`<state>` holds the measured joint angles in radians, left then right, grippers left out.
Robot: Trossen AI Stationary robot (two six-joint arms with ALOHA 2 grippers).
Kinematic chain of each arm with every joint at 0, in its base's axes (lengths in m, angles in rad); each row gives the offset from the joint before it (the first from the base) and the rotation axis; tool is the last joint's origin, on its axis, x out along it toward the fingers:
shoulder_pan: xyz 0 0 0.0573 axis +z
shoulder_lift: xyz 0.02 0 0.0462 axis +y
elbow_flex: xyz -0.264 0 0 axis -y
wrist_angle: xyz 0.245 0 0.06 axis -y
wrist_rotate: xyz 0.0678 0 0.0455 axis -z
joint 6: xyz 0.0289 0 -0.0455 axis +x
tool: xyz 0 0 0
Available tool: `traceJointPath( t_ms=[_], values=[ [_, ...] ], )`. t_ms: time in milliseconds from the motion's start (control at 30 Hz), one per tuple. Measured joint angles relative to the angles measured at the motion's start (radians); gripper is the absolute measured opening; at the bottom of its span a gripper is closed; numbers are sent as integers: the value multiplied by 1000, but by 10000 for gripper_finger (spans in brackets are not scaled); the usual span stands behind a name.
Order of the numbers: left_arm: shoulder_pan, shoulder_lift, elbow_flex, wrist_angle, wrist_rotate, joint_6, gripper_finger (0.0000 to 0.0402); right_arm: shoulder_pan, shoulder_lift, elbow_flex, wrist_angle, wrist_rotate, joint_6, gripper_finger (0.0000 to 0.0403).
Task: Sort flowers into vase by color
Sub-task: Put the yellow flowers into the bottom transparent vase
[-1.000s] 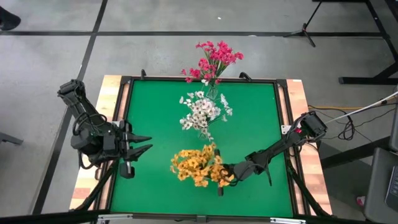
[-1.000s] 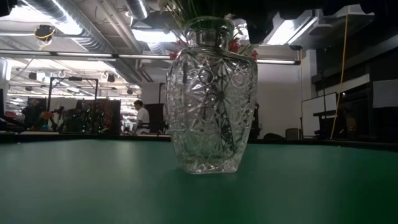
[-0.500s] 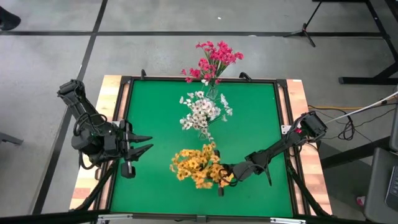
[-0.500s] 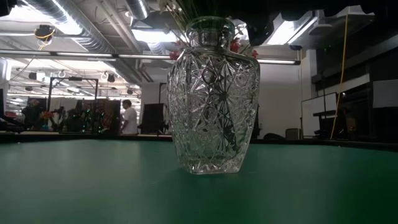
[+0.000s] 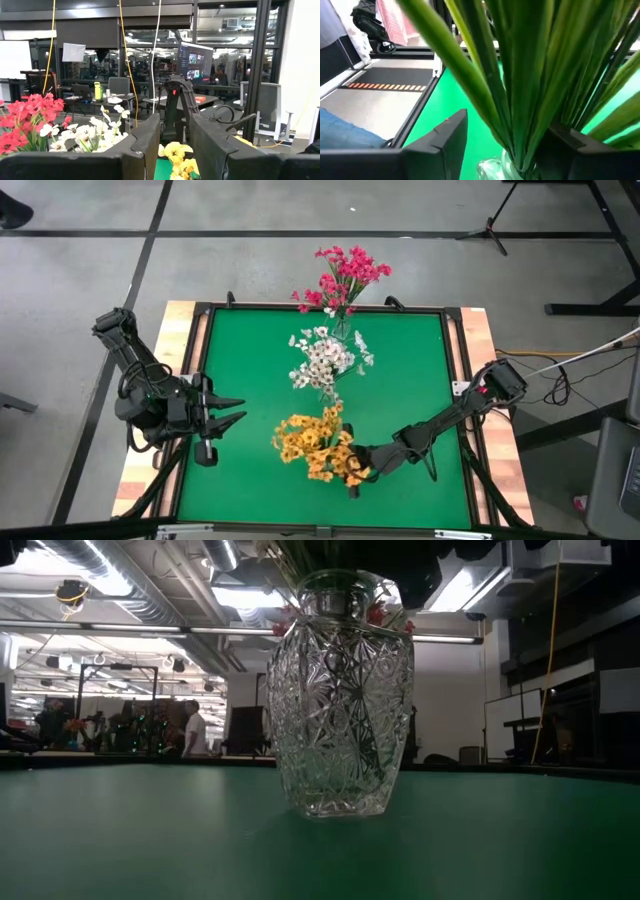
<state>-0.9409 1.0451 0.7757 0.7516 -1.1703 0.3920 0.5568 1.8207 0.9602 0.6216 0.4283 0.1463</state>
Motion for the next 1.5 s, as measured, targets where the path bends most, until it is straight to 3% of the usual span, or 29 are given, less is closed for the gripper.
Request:
traceJointPath(
  t_ms=[833,1500],
  values=[
    [0,0,0,-12,-37,-24,104,0,-175,8,-394,-58,172,198],
    [0,0,0,-26,-77,-25,104,0,-244,9,-529,-108,272,198]
  ],
)
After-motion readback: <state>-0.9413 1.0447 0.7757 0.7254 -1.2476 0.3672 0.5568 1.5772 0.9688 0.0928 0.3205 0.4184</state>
